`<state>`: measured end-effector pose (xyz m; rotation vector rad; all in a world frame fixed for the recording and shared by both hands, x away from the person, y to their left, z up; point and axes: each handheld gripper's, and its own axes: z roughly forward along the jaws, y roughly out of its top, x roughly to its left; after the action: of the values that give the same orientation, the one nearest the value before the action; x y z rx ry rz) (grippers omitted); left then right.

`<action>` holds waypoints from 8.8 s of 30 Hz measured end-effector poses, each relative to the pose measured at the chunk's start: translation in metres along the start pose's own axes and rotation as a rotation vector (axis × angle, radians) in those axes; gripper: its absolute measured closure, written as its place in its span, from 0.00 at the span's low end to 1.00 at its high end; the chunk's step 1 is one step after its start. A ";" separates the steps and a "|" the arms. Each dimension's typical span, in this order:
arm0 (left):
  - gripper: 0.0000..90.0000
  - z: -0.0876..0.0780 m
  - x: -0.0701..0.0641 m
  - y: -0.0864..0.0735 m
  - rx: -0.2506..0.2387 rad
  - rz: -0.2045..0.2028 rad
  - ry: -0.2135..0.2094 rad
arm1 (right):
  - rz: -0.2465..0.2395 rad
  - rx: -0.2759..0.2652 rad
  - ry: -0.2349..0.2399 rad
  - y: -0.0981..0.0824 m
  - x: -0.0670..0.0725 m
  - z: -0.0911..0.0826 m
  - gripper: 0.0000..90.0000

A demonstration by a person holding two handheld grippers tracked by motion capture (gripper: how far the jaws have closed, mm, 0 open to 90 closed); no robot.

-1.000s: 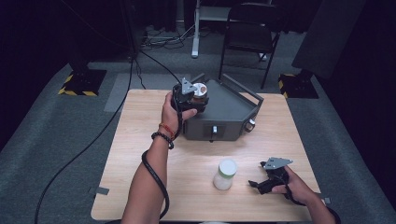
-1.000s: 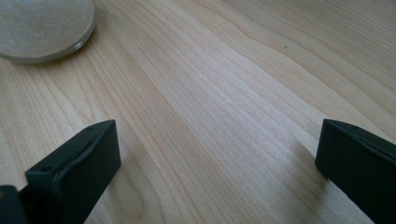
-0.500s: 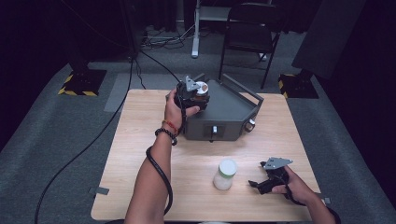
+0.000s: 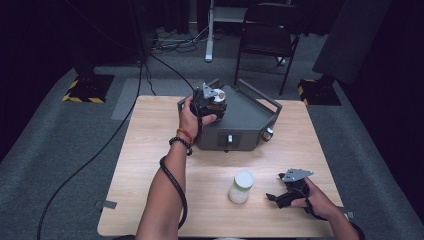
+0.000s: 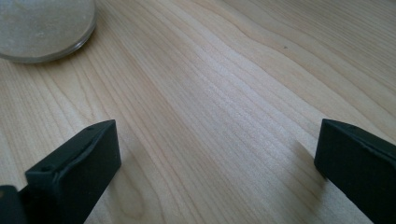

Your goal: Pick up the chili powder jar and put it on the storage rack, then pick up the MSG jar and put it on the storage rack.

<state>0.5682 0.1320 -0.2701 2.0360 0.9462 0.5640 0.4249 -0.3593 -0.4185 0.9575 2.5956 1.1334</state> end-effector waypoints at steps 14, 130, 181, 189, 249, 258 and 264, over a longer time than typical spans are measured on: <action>0.35 0.006 0.003 -0.003 0.026 -0.005 0.000 | 0.000 0.000 0.000 0.000 0.000 0.000 0.00; 0.01 -0.048 -0.032 -0.060 -0.030 0.165 -0.053 | 0.001 0.001 0.002 0.000 -0.001 0.000 0.00; 0.01 -0.070 -0.038 -0.126 0.146 0.243 -0.101 | 0.002 0.003 0.003 0.000 -0.001 0.000 0.00; 0.01 -0.073 -0.040 -0.134 0.177 0.255 -0.107 | 0.002 0.003 0.003 0.000 -0.001 0.000 0.00; 0.00 -0.069 0.011 -0.183 0.316 0.063 -0.208 | -0.007 0.003 0.014 0.001 -0.003 0.000 0.00; 0.00 -0.069 0.012 -0.183 0.316 0.064 -0.212 | -0.008 0.003 0.015 0.001 -0.004 0.001 0.00; 0.00 -0.069 0.012 -0.183 0.316 0.064 -0.212 | -0.010 0.003 0.017 0.001 -0.004 0.001 0.00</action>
<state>0.4525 0.2474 -0.3783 2.3599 0.8877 0.2336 0.4289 -0.3609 -0.4186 0.9386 2.6131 1.1400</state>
